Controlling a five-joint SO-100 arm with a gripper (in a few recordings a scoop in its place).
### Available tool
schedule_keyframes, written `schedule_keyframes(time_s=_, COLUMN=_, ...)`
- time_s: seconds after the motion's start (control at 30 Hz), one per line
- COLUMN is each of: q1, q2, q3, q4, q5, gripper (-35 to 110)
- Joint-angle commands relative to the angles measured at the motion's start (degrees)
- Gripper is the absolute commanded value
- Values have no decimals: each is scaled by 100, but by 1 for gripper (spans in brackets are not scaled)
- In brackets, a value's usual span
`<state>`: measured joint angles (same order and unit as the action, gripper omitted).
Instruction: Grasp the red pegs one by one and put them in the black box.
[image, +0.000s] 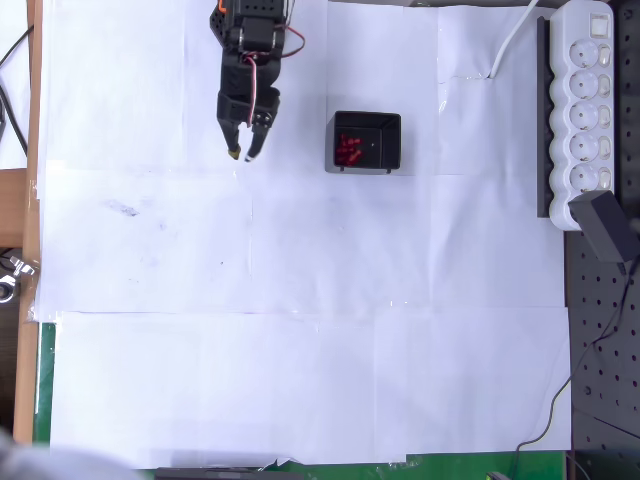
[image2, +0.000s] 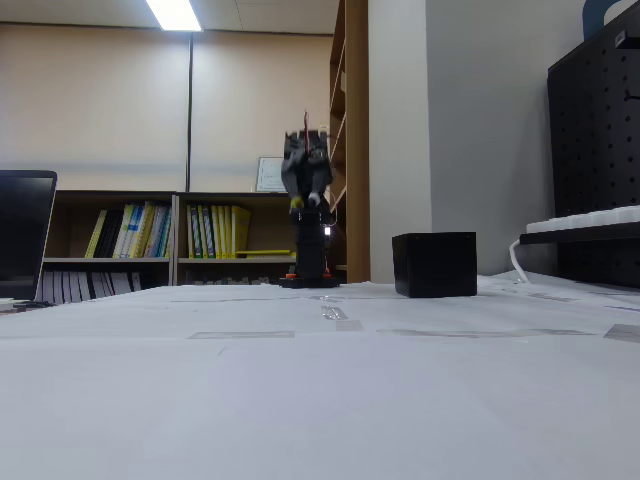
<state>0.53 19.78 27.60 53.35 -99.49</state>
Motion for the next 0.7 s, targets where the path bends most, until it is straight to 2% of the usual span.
schedule_keyframes(time_s=0.0, q1=62, q2=-1046, q3=-861, q4=-70, q5=-26, gripper=0)
schedule_keyframes(time_s=0.37, q1=-53, q2=-2347, q3=-2531, q4=976, q5=-53, gripper=0)
schedule_keyframes(time_s=0.67, q1=-246, q2=-2997, q3=-2610, q4=2215, q5=-316, gripper=0)
